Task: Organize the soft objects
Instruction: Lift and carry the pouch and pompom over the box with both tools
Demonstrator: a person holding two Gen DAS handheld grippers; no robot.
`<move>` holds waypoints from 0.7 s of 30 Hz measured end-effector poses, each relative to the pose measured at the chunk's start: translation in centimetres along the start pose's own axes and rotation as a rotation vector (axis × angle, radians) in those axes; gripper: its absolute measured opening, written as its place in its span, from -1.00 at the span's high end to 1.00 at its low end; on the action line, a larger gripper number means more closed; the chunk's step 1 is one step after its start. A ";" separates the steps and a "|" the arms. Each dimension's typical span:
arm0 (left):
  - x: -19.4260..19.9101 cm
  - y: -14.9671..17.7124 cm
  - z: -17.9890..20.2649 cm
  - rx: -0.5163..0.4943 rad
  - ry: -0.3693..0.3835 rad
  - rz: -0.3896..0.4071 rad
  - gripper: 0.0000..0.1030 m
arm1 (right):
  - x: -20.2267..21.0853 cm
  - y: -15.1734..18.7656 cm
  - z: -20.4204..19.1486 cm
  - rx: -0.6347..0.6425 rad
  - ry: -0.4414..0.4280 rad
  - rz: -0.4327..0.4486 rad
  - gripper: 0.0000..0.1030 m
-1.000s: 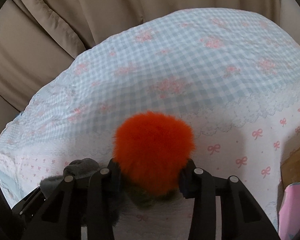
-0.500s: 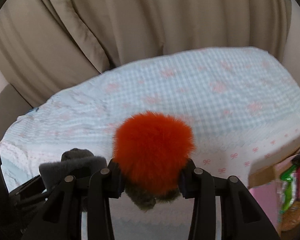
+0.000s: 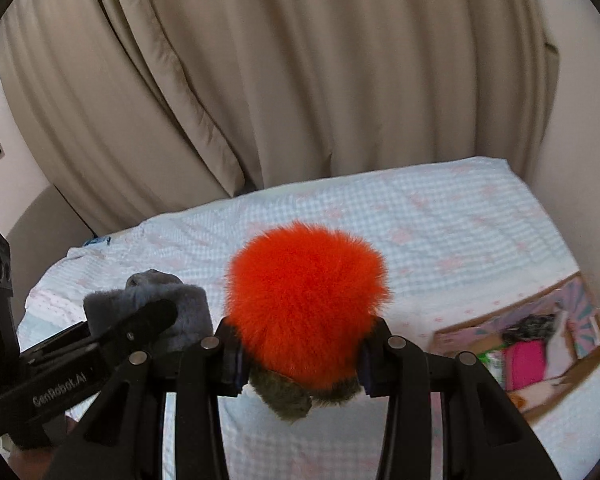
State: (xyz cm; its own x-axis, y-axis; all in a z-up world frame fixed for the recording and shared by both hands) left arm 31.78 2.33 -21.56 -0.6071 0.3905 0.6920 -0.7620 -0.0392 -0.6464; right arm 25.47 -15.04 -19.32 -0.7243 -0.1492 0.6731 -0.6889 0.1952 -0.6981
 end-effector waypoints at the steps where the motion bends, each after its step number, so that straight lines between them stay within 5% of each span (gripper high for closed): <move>1: 0.8 0.1 1.1 0.001 0.002 0.007 0.07 | 1.5 -0.1 0.8 0.000 0.001 0.005 0.26; 10: 4.5 2.4 12.5 0.029 0.003 0.044 0.07 | 10.4 -0.2 9.0 0.063 -0.021 -0.001 0.26; 21: -1.3 5.5 25.2 0.036 -0.044 -0.008 0.07 | 13.4 0.6 23.4 0.102 -0.033 -0.080 0.26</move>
Point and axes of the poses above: each gripper's, at about its wrist camera, not at the fingertips, and x roughly against the way its jaws point, z to its right, y to its underside, the point moved 2 cm from there along -x, roughly the way its jaws point, and after that the axes turned 1 degree about x, right-handed, at the moved point
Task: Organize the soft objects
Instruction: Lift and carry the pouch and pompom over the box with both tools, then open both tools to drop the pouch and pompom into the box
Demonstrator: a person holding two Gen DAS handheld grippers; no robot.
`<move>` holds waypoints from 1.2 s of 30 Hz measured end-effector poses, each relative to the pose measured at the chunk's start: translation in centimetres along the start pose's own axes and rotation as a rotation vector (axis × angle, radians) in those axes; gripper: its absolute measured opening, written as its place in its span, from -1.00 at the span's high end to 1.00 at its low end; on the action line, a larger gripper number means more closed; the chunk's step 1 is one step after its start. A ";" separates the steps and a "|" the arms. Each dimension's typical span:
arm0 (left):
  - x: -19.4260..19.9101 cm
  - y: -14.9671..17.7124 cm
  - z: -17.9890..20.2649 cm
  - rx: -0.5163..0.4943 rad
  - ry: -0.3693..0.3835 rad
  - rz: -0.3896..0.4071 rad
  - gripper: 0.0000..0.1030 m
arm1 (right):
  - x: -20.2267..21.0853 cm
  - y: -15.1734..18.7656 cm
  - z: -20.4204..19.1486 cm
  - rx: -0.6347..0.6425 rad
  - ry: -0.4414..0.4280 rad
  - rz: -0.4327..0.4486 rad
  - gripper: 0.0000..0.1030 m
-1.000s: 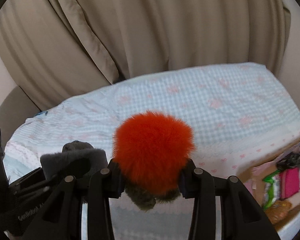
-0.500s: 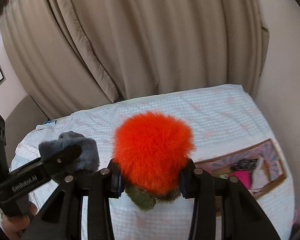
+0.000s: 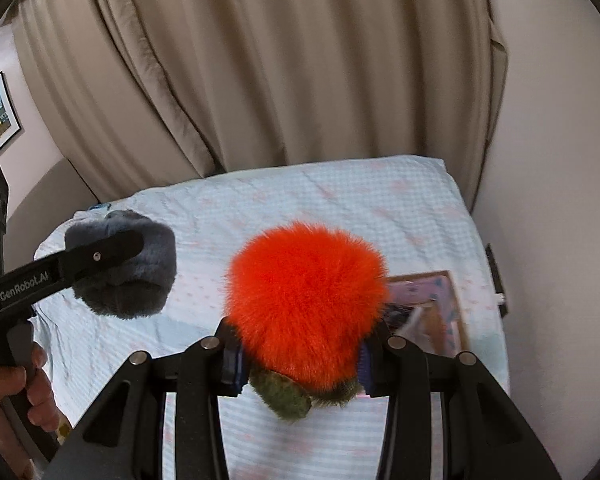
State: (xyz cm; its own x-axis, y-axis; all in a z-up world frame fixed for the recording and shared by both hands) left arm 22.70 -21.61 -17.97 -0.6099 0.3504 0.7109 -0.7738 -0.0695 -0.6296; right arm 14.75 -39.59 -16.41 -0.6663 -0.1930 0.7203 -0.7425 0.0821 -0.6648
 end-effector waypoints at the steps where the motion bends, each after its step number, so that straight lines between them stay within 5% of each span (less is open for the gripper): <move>1: -0.8 0.2 0.6 -0.001 -0.003 -0.009 0.07 | -0.2 0.1 1.2 -0.001 0.004 -0.007 0.26; 14: -13.8 2.6 2.7 0.019 -0.121 -0.185 0.07 | -8.5 3.3 11.7 -0.050 0.030 -0.181 0.26; 22: -22.8 4.2 1.9 -0.001 -0.166 -0.320 0.07 | -14.6 5.2 13.4 -0.038 0.011 -0.277 0.26; 30: -27.2 5.9 0.4 -0.044 -0.217 -0.405 0.07 | -18.2 7.1 12.7 0.035 0.020 -0.341 0.22; 32: -27.7 5.9 1.0 -0.071 -0.206 -0.412 -0.10 | -18.7 7.4 12.6 0.044 0.027 -0.342 0.02; 34: -27.8 5.6 1.5 -0.103 -0.227 -0.405 -0.65 | -19.0 7.6 12.6 0.052 0.038 -0.336 -0.55; 36: -27.4 5.2 1.9 -0.146 -0.275 -0.381 -1.00 | -18.8 7.6 12.7 0.049 0.036 -0.319 -0.92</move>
Point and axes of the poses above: each gripper's, at about its wrist camera, not at the fingertips, and x roughly against the way its jaws point, z to its right, y to its underside, the point moved 2 cm from there along -x, roughly the way its jaws point, and after that the axes turned 1 degree about x, right-handed, at the moved point
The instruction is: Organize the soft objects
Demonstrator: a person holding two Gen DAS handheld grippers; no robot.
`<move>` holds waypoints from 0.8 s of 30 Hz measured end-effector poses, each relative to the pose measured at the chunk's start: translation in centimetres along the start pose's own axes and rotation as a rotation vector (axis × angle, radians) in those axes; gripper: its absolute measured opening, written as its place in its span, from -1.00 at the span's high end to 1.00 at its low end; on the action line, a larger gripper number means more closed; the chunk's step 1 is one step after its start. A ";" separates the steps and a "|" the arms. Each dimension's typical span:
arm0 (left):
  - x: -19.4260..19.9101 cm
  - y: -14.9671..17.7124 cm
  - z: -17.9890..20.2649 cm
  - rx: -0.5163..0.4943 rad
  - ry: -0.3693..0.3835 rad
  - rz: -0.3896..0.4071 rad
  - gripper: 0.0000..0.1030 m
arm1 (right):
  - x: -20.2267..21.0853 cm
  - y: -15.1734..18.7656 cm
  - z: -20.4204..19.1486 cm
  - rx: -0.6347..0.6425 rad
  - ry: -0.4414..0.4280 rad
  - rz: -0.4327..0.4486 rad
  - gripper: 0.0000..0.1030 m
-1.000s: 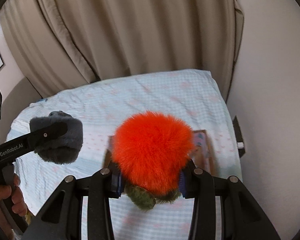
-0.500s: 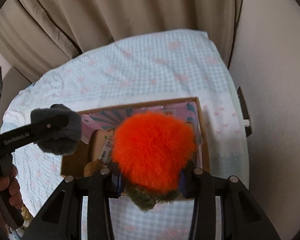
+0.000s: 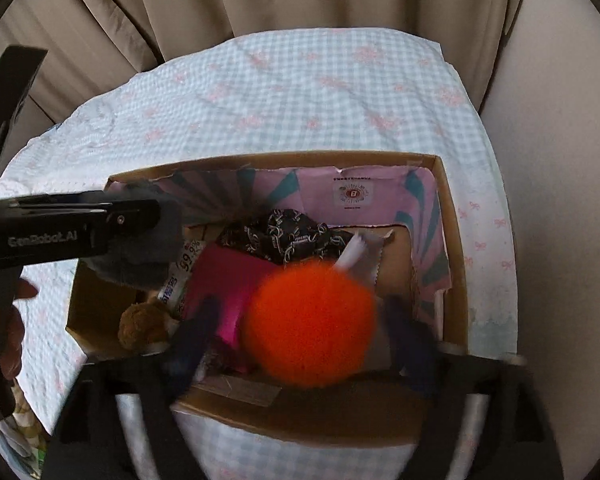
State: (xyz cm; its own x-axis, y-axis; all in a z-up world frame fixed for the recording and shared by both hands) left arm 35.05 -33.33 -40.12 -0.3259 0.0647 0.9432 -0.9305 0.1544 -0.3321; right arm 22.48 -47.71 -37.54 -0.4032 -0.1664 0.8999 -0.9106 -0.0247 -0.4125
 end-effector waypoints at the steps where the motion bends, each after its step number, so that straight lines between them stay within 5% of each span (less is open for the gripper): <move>1: 0.2 0.0 0.0 -0.010 -0.013 0.010 -1.00 | 0.0 0.0 0.0 -0.003 0.000 0.002 -0.98; 15: 3.6 1.3 -1.0 0.017 0.059 0.038 -1.00 | 2.7 -0.2 -0.6 -0.029 0.010 0.036 -0.98; 24: 12.8 3.0 -2.5 0.037 0.091 0.156 -1.00 | 9.4 -0.4 -2.8 -0.048 0.037 0.107 -0.98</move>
Point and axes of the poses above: each gripper's, at about its wrist camera, not at the fingertips, and x roughly against the way its jaws point, z to its right, y to its underside, the point moved 2 cm from there along -x, roughly the way its jaws point, and after that the axes turned 1 degree about x, right-handed, at the moved point
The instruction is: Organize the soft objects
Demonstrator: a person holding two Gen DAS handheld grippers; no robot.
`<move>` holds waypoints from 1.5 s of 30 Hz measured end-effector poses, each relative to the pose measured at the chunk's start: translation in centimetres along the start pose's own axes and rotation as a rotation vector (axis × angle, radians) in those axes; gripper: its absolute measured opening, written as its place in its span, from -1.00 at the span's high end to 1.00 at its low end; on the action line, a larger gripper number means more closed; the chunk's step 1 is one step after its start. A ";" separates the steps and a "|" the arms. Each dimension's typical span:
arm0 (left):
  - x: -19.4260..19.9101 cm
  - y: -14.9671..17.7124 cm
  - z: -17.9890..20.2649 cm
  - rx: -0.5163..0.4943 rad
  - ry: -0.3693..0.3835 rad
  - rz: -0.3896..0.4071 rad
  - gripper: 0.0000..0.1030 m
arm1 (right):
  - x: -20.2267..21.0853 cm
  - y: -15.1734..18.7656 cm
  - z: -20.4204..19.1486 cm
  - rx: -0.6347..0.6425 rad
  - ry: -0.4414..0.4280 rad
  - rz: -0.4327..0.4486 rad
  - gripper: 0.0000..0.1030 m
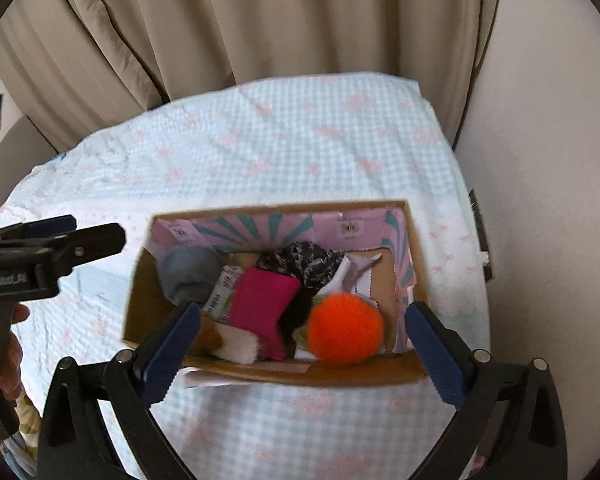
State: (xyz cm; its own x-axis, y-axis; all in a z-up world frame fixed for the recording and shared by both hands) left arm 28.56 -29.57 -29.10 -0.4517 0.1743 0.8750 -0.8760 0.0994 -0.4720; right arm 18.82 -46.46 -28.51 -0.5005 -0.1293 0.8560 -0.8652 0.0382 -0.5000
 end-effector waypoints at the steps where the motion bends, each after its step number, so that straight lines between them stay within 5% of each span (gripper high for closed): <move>1: 1.3 0.1 -0.2 0.002 0.002 0.016 -1.00 | 0.9 -0.1 -0.4 -0.003 -0.001 0.010 -0.98; 21: 32.9 6.3 -10.0 0.021 -0.066 0.500 -1.00 | 26.5 -2.1 -16.1 0.015 0.041 0.403 -0.98; 33: 38.0 9.7 -11.0 0.035 -0.061 0.614 -1.00 | 31.9 0.5 -19.7 0.051 0.107 0.543 -0.98; 45: 39.3 10.1 -9.7 0.011 -0.060 0.666 -1.00 | 32.6 0.8 -19.4 0.033 0.111 0.564 -0.98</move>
State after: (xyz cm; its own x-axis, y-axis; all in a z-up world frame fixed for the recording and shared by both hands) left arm 3.61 -12.22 -0.48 -0.9051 0.1400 0.4016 -0.4081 -0.0204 -0.9127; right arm 1.15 -31.45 1.56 -0.8859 0.0074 0.4637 -0.4631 0.0402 -0.8854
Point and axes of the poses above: each gripper's, at about its wrist camera, not at the fingertips, and x roughly against the way its jaws point, z to its right, y to its underside, the point moved 2 cm from there along -x, roughly the way its jaws point, and after that the axes turned 1 degree about x, right-handed, at the moved point
